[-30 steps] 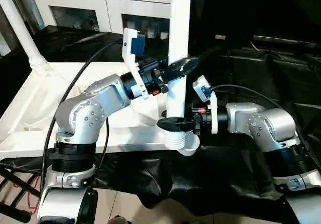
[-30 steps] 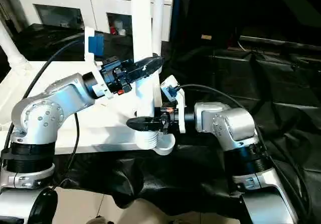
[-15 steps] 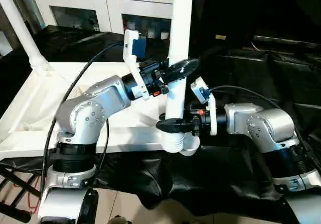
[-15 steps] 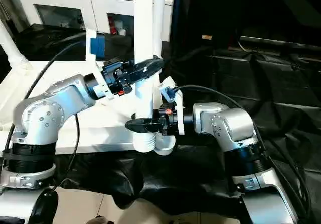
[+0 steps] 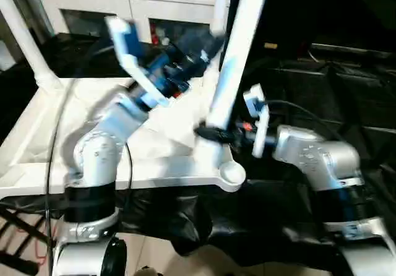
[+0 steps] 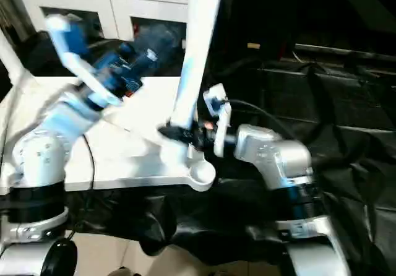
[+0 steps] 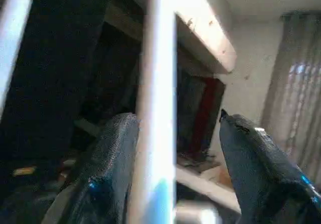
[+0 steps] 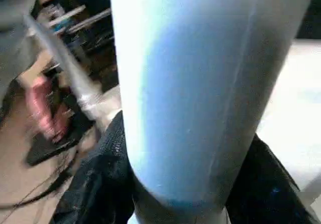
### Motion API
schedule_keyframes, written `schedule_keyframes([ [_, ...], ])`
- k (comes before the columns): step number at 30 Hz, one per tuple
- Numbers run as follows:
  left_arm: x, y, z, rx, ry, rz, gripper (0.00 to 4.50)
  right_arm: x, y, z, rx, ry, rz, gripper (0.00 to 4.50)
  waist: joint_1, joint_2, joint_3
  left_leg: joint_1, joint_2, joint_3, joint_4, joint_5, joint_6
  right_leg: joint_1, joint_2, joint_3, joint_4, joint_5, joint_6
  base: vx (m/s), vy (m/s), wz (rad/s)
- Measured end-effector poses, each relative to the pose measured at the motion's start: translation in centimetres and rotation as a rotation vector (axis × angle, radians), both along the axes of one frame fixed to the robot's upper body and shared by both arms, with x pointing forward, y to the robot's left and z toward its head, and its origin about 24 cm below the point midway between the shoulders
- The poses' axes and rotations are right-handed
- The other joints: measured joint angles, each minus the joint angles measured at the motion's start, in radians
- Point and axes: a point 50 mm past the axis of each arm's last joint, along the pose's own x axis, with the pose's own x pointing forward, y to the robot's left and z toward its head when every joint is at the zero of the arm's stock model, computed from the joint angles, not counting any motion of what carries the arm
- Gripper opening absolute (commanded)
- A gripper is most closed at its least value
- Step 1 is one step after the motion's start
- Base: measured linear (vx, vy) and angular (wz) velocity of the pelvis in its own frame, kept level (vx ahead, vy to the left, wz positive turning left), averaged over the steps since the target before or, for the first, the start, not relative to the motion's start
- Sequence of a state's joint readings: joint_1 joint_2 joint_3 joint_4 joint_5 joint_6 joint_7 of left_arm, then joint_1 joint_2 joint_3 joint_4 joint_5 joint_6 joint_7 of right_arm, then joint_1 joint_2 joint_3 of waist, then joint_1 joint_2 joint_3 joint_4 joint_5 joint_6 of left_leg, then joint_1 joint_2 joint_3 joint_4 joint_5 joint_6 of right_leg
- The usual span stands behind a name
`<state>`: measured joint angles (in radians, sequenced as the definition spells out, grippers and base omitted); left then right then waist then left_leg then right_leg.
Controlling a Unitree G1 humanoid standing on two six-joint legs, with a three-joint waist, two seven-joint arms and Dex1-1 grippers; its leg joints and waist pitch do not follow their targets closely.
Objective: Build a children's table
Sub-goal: Insert table leg to table base
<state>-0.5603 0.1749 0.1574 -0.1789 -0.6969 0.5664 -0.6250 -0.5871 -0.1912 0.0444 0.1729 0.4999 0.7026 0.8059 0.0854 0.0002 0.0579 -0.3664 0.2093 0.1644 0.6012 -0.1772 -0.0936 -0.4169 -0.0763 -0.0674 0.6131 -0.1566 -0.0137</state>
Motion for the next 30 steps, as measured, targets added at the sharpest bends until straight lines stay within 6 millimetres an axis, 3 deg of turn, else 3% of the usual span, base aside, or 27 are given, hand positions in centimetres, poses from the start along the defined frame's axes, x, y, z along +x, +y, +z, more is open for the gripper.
schedule_keyframes([
  [4, 0.4, 2.7, -3.7, 0.268, 0.051, 0.162, 2.95, 0.8, 0.3, -0.3, -0.053, -0.066, -0.113, 1.89, -0.002, -0.008, 0.000, 0.002, 0.000, -0.001, -0.002, 0.001, -0.002, -0.002, 0.000, 0.000, 0.002, -0.003, 0.005, 0.000, 0.000, 0.00],
  [6, 0.0, 3.8, -6.0, 0.459, 0.056, 0.183, 2.95, 1.2, 0.6, -1.1, -0.129, -0.088, -0.173, 1.89, -0.004, -0.020, 0.000, 0.001, 0.000, 0.000, -0.003, 0.001, -0.002, -0.001, 0.000, 0.001, 0.002, -0.004, 0.006, 0.000, 0.000, 0.00],
  [8, -0.3, 3.6, -7.4, 0.583, 0.056, 0.130, 2.95, 1.4, 0.4, -1.5, -0.167, -0.083, -0.211, 1.89, 0.005, -0.037, 0.004, 0.000, 0.000, -0.002, -0.003, 0.003, -0.005, -0.004, 0.001, 0.000, 0.001, -0.004, 0.006, 0.000, 0.000, 0.00],
  [10, -0.6, 3.1, -8.5, 0.609, 0.077, 0.045, 2.95, 1.4, 0.5, -1.5, -0.166, -0.085, -0.220, 1.89, 0.008, -0.037, 0.004, 0.000, 0.000, -0.002, -0.002, 0.002, -0.004, -0.001, 0.000, 0.003, -0.001, -0.004, 0.006, 0.000, 0.000, 0.00],
  [12, -0.9, 2.3, -9.3, 0.609, 0.089, -0.041, 2.95, 1.3, 0.3, -1.3, -0.188, -0.104, -0.215, 1.89, 0.008, -0.020, 0.006, -0.001, -0.002, 0.000, 0.001, -0.001, 0.001, 0.002, -0.001, 0.007, -0.003, 0.000, 0.000, 0.000, 0.000, 0.00],
  [14, -1.3, 1.4, -9.9, 0.614, 0.095, -0.138, 2.95, 1.0, -0.5, -1.3, -0.218, -0.126, -0.208, 1.89, 0.007, 0.009, 0.005, -0.001, -0.003, 0.001, 0.002, -0.003, 0.004, 0.005, -0.002, 0.011, -0.005, 0.000, 0.000, 0.000, 0.000, 0.00],
  [17, -1.9, 0.0, -11.3, 0.651, 0.097, -0.294, 2.95, 0.2, -2.0, -2.0, -0.234, -0.109, -0.217, 1.89, 0.004, 0.043, 0.001, 0.002, -0.004, 0.003, 0.002, -0.003, 0.005, 0.007, -0.002, 0.015, -0.003, -0.002, 0.004, 0.000, 0.000, 0.00],
  [18, -2.1, -0.5, -11.9, 0.664, 0.107, -0.332, 2.95, 0.0, -2.4, -2.3, -0.243, -0.097, -0.226, 1.89, 0.002, 0.048, -0.001, 0.002, -0.004, 0.003, 0.000, -0.003, 0.005, 0.007, -0.001, 0.015, -0.002, -0.004, 0.006, 0.000, 0.000, 0.00],
  [22, -2.6, -2.0, -14.0, 0.715, 0.123, -0.407, 2.95, -0.9, -3.4, -2.9, -0.217, -0.050, -0.271, 1.89, -0.008, 0.051, -0.001, 0.001, -0.001, 0.002, -0.002, -0.001, 0.002, 0.003, 0.006, 0.015, 0.004, -0.008, 0.013, 0.000, 0.000, 0.00],
  [26, -2.0, -1.4, -15.4, 0.797, 0.142, -0.394, 2.95, -1.3, -3.4, -2.8, -0.222, -0.064, -0.268, 1.89, -0.029, 0.056, -0.002, 0.001, -0.001, 0.001, -0.003, -0.001, 0.002, 0.002, 0.008, 0.015, 0.003, -0.007, 0.011, 0.000, 0.000, 0.00],
  [27, -1.9, -1.2, -15.5, 0.812, 0.147, -0.400, 2.67, -1.4, -3.4, -2.7, -0.226, -0.065, -0.267, 1.89, -0.032, 0.057, -0.003, 0.001, -0.002, 0.001, -0.002, -0.001, 0.002, 0.003, 0.008, 0.016, 0.003, -0.007, 0.011, 0.000, 0.000, 0.00],
  [30, -1.6, -0.8, -15.9, 0.852, 0.143, -0.402, 2.46, -1.5, -3.6, -2.5, -0.241, -0.071, -0.264, 1.89, -0.034, 0.057, -0.003, 0.002, -0.002, 0.001, 0.000, -0.001, 0.002, 0.003, 0.007, 0.016, 0.002, -0.007, 0.011, 0.000, 0.000, 0.00],
])
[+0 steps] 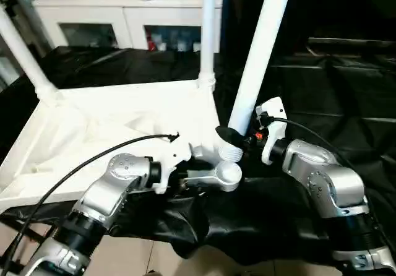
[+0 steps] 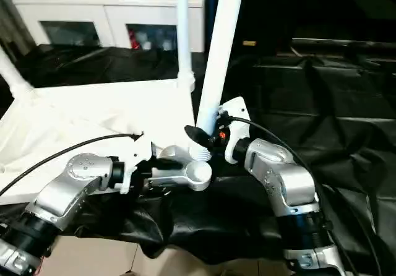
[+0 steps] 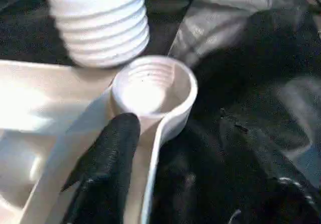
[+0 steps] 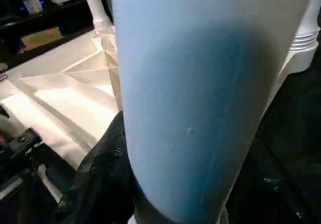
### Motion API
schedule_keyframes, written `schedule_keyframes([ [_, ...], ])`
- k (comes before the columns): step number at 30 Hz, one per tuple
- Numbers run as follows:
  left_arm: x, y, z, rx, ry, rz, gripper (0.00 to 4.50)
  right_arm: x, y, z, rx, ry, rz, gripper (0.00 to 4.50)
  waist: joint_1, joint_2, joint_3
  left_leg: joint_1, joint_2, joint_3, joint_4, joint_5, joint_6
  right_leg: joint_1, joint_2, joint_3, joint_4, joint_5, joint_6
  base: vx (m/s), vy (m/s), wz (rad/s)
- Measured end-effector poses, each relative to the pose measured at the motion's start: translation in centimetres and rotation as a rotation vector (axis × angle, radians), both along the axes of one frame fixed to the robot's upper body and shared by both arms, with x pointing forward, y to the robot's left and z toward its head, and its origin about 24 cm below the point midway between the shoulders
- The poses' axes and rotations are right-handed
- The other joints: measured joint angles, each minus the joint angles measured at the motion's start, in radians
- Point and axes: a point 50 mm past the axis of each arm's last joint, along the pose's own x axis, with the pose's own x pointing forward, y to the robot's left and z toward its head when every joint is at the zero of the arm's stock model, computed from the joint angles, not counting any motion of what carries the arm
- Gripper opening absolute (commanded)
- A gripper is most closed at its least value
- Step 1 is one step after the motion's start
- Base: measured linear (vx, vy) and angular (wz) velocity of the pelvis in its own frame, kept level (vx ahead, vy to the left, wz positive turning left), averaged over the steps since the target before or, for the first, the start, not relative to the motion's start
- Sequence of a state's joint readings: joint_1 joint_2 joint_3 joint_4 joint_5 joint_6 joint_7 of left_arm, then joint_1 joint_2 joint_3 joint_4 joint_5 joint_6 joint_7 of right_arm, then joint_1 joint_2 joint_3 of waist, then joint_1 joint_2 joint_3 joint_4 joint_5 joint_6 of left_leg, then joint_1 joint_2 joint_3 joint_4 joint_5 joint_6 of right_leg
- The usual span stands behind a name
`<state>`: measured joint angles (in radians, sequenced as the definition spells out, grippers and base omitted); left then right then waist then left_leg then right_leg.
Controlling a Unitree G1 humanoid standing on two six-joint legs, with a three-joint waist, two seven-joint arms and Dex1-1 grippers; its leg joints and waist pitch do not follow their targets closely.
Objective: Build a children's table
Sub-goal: Insert table leg to table base
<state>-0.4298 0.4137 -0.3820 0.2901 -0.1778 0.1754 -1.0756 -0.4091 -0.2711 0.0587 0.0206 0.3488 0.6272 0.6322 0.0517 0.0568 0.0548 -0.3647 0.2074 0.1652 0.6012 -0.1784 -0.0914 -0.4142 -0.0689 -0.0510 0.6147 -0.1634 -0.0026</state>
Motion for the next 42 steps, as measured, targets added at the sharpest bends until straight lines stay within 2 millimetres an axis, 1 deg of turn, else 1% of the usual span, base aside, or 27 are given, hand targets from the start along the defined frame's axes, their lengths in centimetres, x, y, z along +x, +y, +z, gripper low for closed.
schedule_keyframes([
  [1, 0.2, 0.2, -0.2, 0.014, -0.006, 0.002, 2.46, 0.0, 0.0, 0.1, -0.002, -0.002, 0.002, 1.89, 0.000, 0.000, 0.000, 0.000, 0.000, 0.000, 0.000, 0.000, 0.000, 0.000, 0.000, 0.001, 0.000, 0.000, 0.000, 0.000, 0.000, 0.00],
  [3, 0.5, 0.6, -0.7, 0.041, -0.008, 0.020, 2.14, -0.1, -0.1, 0.2, -0.009, 0.000, 0.006, 1.89, -0.001, -0.001, 0.000, 0.000, 0.000, 0.001, 0.001, 0.000, 0.000, 0.001, 0.000, 0.002, 0.000, 0.000, 0.000, 0.000, 0.000, 0.00],
  [4, 0.5, 0.7, -0.9, 0.045, -0.003, 0.025, 2.14, -0.1, -0.2, 0.2, -0.014, 0.002, 0.009, 1.89, -0.001, -0.001, -0.001, 0.000, 0.000, 0.001, 0.001, 0.000, 0.000, 0.001, 0.000, 0.003, 0.000, 0.000, 0.000, 0.000, 0.000, 0.00],
  [5, 0.6, 0.8, -0.9, 0.047, -0.002, 0.030, 2.02, -0.1, -0.3, 0.1, -0.022, 0.005, 0.014, 1.89, -0.001, -0.003, -0.001, -0.001, 0.000, 0.001, 0.001, 0.000, 0.000, 0.000, -0.001, 0.004, 0.000, 0.000, 0.000, 0.000, 0.000, 0.00],
  [6, 0.9, 0.9, -0.9, 0.051, -0.002, 0.037, 2.02, -0.2, -0.3, 0.1, -0.027, 0.006, 0.023, 1.89, 0.000, -0.003, -0.001, -0.001, 0.000, 0.001, 0.001, 0.000, 0.000, 0.000, -0.001, 0.004, 0.000, 0.000, 0.000, 0.000, 0.000, 0.00],
  [8, 1.2, 1.3, -0.7, 0.056, -0.004, 0.049, 1.82, -0.2, 0.0, 0.2, -0.030, 0.006, 0.041, 1.89, -0.001, -0.004, -0.001, -0.002, 0.000, 0.002, 0.000, 0.000, 0.000, -0.001, -0.001, 0.004, 0.000, 0.000, 0.000, 0.000, 0.000, 0.00],
  [10, 1.2, 1.5, -0.8, 0.060, 0.012, 0.043, 1.74, -0.2, 0.3, 0.2, -0.033, 0.005, 0.059, 1.89, -0.001, -0.004, -0.001, -0.002, 0.000, 0.002, 0.000, 0.000, 0.000, -0.001, -0.001, 0.004, 0.000, 0.000, 0.000, 0.000, 0.000, 0.00],
  [11, 1.2, 1.7, -0.8, 0.063, 0.018, 0.039, 1.56, -0.2, 0.5, 0.2, -0.038, 0.006, 0.073, 1.89, -0.001, -0.004, -0.001, -0.001, 0.000, 0.002, 0.000, 0.000, 0.000, -0.001, -0.001, 0.004, 0.000, 0.000, 0.000, 0.000, 0.000, 0.00],
  [14, 1.2, 2.2, -0.8, 0.078, 0.030, 0.029, 1.38, -0.5, 1.0, 0.0, -0.050, 0.017, 0.117, 1.89, -0.002, -0.004, -0.001, -0.001, 0.000, 0.002, 0.000, 0.000, 0.000, -0.001, -0.001, 0.004, 0.000, 0.000, 0.000, 0.000, 0.000, 0.00],
  [20, 1.0, 3.3, -0.8, 0.112, 0.049, 0.000, 0.89, -0.7, 1.4, -0.2, -0.058, 0.031, 0.146, 1.89, -0.002, -0.004, -0.001, -0.001, 0.000, 0.003, 0.000, 0.000, 0.000, -0.001, -0.001, 0.005, 0.000, 0.000, 0.000, 0.000, 0.000, 0.00],
  [21, 0.9, 3.5, -0.8, 0.121, 0.053, -0.003, 0.89, -0.7, 1.5, -0.3, -0.059, 0.031, 0.148, 1.89, -0.002, -0.004, -0.001, -0.001, 0.000, 0.003, 0.000, 0.000, 0.000, -0.001, -0.001, 0.005, 0.000, 0.000, 0.000, 0.000, 0.000, 0.00],
  [23, 0.9, 3.9, -0.8, 0.136, 0.056, -0.003, 0.62, -0.7, 1.5, -0.3, -0.063, 0.031, 0.152, 1.89, -0.001, -0.004, -0.001, -0.001, 0.000, 0.003, 0.000, 0.000, 0.000, -0.001, -0.001, 0.005, 0.000, 0.000, 0.000, 0.000, 0.000, 0.00],
  [25, 0.9, 3.9, -0.8, 0.138, 0.055, -0.005, 0.55, -0.7, 1.6, -0.3, -0.067, 0.031, 0.155, 1.89, 0.000, -0.004, -0.001, -0.001, 0.000, 0.003, 0.000, 0.000, 0.000, -0.001, -0.001, 0.005, 0.000, 0.000, 0.000, 0.000, 0.000, 0.00],
  [28, 0.9, 3.8, -0.8, 0.138, 0.054, -0.009, 0.26, -0.8, 1.5, -0.4, -0.081, 0.039, 0.171, 1.89, 0.001, -0.004, -0.001, -0.001, 0.000, 0.003, 0.000, 0.000, 0.000, -0.001, -0.001, 0.005, 0.000, 0.000, 0.000, 0.000, 0.000, 0.00],
  [31, 0.9, 3.6, -0.8, 0.133, 0.052, -0.016, 0.17, -0.9, 1.2, -0.5, -0.100, 0.056, 0.180, 1.89, 0.000, -0.005, -0.001, -0.001, 0.000, 0.003, 0.000, 0.000, 0.000, -0.001, -0.002, 0.005, 0.000, 0.000, 0.000, 0.000, 0.000, 0.00],
  [32, 0.9, 3.5, -0.8, 0.129, 0.052, -0.017, 0.06, -1.0, 1.0, -0.5, -0.111, 0.063, 0.184, 1.89, 0.000, -0.005, -0.001, -0.001, 0.000, 0.004, 0.000, 0.000, 0.000, -0.001, -0.002, 0.006, 0.000, 0.000, 0.000, 0.000, 0.000, 0.00],
  [35, 0.9, 3.4, -0.8, 0.129, 0.050, -0.015, 0.02, -1.1, 0.5, -0.4, -0.132, 0.068, 0.192, 1.89, 0.000, -0.005, -0.001, -0.001, 0.000, 0.004, 0.000, 0.000, 0.001, -0.001, -0.003, 0.006, 0.000, 0.000, 0.000, 0.000, 0.000, 0.00],
  [42, 1.0, 3.2, -0.9, 0.119, 0.053, -0.008, 0.00, -1.1, 0.3, -0.5, -0.143, 0.074, 0.198, 1.89, 0.002, -0.004, -0.002, -0.001, -0.001, 0.004, 0.000, 0.000, 0.001, -0.001, -0.005, 0.006, 0.000, 0.000, 0.001, 0.000, 0.000, 0.00],
])
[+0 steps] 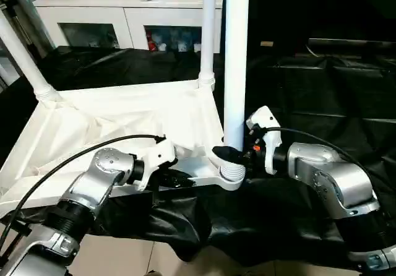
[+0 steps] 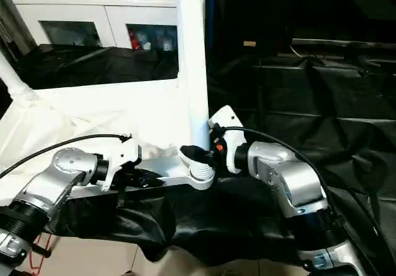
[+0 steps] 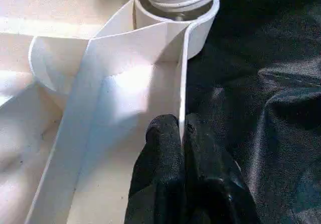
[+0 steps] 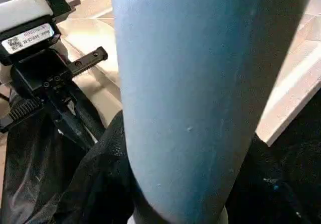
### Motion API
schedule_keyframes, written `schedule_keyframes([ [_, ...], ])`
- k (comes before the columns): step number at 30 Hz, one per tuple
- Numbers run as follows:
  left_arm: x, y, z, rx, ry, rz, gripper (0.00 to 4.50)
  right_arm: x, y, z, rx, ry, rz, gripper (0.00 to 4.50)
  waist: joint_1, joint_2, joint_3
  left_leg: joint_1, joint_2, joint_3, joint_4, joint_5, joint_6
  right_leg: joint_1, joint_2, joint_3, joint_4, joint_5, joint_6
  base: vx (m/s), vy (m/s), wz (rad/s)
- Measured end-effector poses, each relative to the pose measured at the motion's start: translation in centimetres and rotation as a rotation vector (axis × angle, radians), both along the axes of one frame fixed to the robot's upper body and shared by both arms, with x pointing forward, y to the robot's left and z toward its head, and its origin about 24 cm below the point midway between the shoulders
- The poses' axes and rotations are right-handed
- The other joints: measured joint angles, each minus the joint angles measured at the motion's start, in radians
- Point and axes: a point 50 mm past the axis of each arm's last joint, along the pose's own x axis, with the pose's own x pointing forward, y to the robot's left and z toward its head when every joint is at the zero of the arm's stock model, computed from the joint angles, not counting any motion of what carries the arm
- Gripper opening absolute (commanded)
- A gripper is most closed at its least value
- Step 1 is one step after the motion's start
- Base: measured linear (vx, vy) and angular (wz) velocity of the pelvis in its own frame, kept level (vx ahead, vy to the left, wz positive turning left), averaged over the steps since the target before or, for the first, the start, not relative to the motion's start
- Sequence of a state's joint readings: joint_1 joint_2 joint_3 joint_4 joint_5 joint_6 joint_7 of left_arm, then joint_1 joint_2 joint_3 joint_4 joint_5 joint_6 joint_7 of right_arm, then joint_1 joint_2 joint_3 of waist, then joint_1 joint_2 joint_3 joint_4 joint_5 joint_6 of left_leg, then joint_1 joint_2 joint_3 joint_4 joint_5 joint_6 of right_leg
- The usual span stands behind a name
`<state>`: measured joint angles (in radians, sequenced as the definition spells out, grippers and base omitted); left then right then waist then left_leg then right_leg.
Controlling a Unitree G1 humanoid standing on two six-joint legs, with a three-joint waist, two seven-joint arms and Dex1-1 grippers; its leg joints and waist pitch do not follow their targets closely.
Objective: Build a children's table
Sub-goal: Insert table leg to table base
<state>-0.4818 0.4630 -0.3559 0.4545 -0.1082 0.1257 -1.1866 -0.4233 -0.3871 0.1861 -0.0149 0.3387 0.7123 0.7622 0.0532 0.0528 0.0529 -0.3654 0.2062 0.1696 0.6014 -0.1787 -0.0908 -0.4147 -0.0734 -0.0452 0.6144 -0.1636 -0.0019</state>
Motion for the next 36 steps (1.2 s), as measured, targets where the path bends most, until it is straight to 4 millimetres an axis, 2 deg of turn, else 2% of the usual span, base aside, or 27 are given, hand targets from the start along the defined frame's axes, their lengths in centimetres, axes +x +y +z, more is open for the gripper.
schedule_keyframes([
  [6, 0.0, -0.2, 0.0, -0.010, 0.006, 0.005, 0.00, 0.3, 0.3, -0.6, 0.005, -0.005, -0.023, 1.89, -0.002, 0.000, -0.001, 0.000, 0.000, 0.000, 0.000, 0.000, 0.000, 0.000, 0.000, -0.001, 0.000, 0.000, 0.000, 0.000, 0.000, 0.00],
  [14, 0.1, -0.1, 0.0, -0.018, 0.024, 0.034, 0.00, 0.8, 0.5, -1.1, 0.050, -0.023, -0.053, 1.89, -0.015, 0.000, -0.001, 0.000, 0.000, 0.000, 0.000, 0.000, 0.000, 0.000, 0.000, -0.001, 0.000, 0.000, 0.000, 0.000, 0.000, 0.00],
  [23, 0.3, -0.9, -0.1, -0.068, 0.019, 0.064, 0.00, 0.5, -0.8, -2.0, 0.111, -0.053, -0.122, 1.89, -0.014, 0.000, -0.001, -0.001, 0.000, 0.000, -0.001, 0.000, 0.001, 0.000, 0.000, -0.001, -0.002, 0.000, 0.000, 0.000, 0.000, 0.00],
  [32, 0.3, -1.2, -0.2, -0.092, 0.024, 0.091, 0.00, -0.3, -1.5, -4.1, 0.303, -0.081, -0.297, 1.88, -0.015, 0.000, -0.002, 0.000, 0.000, 0.000, 0.000, -0.001, 0.001, 0.001, -0.001, -0.002, -0.003, 0.000, 0.000, 0.000, 0.000, 0.00],
  [36, 0.3, -1.2, -0.2, -0.091, 0.024, 0.095, 0.00, -0.6, -1.5, -4.4, 0.326, -0.095, -0.311, 1.88, -0.016, 0.000, -0.002, 0.000, 0.000, -0.001, -0.001, -0.001, 0.001, 0.002, -0.001, -0.002, -0.004, 0.000, 0.000, 0.000, 0.000, 0.00],
])
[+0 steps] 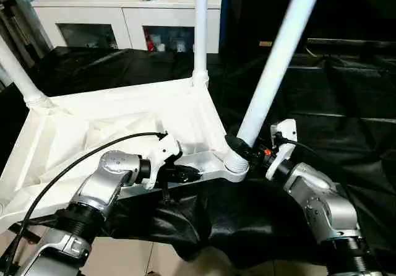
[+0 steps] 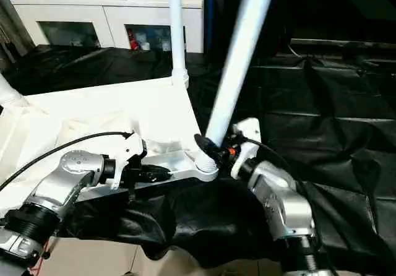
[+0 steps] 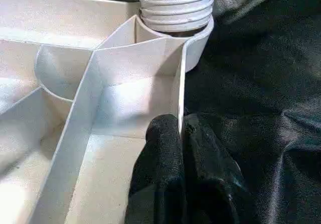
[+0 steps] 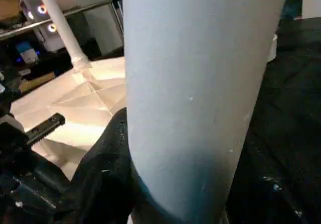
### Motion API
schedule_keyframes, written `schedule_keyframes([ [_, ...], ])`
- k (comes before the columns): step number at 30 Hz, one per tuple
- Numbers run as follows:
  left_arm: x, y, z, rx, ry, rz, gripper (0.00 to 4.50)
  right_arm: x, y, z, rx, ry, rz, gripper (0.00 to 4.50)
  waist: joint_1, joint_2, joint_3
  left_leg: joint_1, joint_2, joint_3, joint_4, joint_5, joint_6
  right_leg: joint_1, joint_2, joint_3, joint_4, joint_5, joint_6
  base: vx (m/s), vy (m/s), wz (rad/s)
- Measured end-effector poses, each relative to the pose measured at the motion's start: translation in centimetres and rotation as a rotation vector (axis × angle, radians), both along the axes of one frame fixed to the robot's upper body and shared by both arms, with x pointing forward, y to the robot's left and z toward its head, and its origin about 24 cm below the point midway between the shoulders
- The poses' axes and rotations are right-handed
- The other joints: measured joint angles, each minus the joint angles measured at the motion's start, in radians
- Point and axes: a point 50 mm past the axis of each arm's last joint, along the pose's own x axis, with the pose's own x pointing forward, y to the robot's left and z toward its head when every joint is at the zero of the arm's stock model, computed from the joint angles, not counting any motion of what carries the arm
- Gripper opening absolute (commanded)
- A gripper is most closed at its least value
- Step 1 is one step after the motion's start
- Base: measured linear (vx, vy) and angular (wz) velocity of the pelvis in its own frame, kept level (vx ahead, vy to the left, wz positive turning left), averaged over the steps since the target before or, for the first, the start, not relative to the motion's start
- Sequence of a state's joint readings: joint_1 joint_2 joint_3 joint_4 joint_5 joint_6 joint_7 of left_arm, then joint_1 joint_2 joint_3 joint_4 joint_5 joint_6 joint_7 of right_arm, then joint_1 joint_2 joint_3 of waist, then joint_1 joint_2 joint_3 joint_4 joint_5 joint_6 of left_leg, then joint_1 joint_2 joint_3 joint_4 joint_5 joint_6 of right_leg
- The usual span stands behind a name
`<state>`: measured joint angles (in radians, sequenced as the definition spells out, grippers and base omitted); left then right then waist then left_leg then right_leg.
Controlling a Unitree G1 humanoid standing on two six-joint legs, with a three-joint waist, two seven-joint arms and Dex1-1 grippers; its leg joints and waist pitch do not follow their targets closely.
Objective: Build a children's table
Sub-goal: Insert table leg to table base
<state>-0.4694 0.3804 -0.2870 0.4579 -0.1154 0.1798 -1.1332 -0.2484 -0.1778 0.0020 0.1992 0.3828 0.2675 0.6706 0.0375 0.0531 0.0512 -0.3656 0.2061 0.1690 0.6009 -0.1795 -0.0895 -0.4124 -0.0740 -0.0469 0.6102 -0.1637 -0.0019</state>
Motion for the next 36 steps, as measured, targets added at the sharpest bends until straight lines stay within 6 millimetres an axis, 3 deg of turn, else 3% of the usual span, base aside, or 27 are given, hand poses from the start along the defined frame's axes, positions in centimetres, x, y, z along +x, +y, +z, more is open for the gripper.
schedule_keyframes([
  [19, 0.0, 0.3, -0.2, 0.009, 0.001, 0.014, 0.00, -0.8, 0.7, -0.7, -0.072, -0.070, -0.033, 1.88, -0.005, -0.007, -0.005, 0.002, 0.000, -0.001, -0.002, 0.000, 0.000, 0.001, 0.000, 0.000, -0.001, -0.001, 0.002, 0.000, 0.000, 0.00],
  [22, 0.0, 0.5, -0.2, 0.017, -0.001, 0.013, 0.00, -0.7, 0.8, -0.5, -0.123, -0.079, 0.012, 1.88, -0.007, -0.010, -0.007, 0.003, 0.000, -0.001, -0.002, 0.000, 0.000, 0.001, 0.000, 0.000, -0.001, -0.001, 0.002, 0.000, 0.000, 0.00],
  [26, -0.1, 0.6, -0.3, 0.034, -0.001, 0.001, 0.00, -0.5, 1.2, -0.3, -0.223, -0.107, 0.115, 1.88, -0.008, -0.022, -0.014, 0.010, 0.000, -0.002, -0.004, 0.000, 0.000, 0.002, 0.000, -0.002, -0.002, -0.001, 0.002, 0.000, 0.000, 0.00],
  [36, -0.4, 0.9, -0.1, 0.052, -0.003, -0.049, 0.00, -0.2, 0.7, 0.1, -0.223, -0.084, 0.266, 1.88, -0.010, -0.028, -0.017, 0.014, 0.000, -0.003, -0.014, -0.001, 0.001, 0.009, 0.000, -0.004, -0.015, -0.002, 0.003, 0.000, 0.000, 0.00],
])
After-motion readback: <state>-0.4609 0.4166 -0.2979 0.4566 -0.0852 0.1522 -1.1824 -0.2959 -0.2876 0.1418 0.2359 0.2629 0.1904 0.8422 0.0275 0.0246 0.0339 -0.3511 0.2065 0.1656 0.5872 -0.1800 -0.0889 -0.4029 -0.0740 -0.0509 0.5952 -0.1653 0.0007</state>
